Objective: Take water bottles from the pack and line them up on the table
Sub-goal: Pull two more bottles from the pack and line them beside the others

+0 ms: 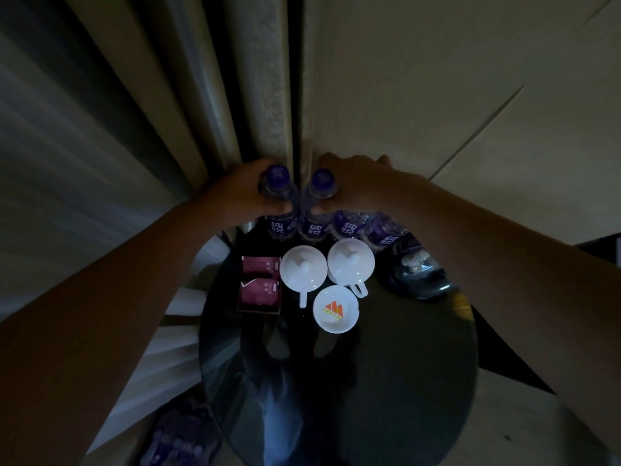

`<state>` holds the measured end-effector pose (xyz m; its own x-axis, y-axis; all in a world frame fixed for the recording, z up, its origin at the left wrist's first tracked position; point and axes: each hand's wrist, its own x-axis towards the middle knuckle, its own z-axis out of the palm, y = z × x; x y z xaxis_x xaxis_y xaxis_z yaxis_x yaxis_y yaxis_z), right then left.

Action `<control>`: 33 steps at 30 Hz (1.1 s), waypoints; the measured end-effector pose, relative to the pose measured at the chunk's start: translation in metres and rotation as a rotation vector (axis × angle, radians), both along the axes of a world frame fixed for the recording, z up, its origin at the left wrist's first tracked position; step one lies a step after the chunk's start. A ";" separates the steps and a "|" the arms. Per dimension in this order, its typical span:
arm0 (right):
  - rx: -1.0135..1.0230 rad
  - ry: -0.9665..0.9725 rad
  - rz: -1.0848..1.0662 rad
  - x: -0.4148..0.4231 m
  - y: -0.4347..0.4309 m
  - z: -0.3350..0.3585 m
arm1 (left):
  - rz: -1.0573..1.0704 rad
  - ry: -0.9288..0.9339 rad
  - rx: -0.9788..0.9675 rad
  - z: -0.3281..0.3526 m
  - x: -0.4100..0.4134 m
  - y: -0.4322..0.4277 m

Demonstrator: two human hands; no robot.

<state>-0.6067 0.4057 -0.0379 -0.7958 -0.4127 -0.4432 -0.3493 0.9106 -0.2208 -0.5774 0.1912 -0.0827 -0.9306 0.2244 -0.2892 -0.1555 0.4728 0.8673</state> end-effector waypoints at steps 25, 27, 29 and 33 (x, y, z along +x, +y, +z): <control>0.023 -0.110 -0.179 0.010 0.110 0.005 | -0.135 0.496 -0.474 0.030 0.008 0.054; -0.002 -0.082 -0.183 0.010 0.110 0.001 | -0.090 0.518 -0.583 0.032 0.012 0.053; -0.006 -0.055 -0.186 0.008 0.109 -0.001 | -0.097 0.475 -0.650 0.033 0.012 0.050; -0.028 -0.041 -0.188 0.008 0.110 -0.006 | -0.082 0.432 -0.660 0.033 0.012 0.047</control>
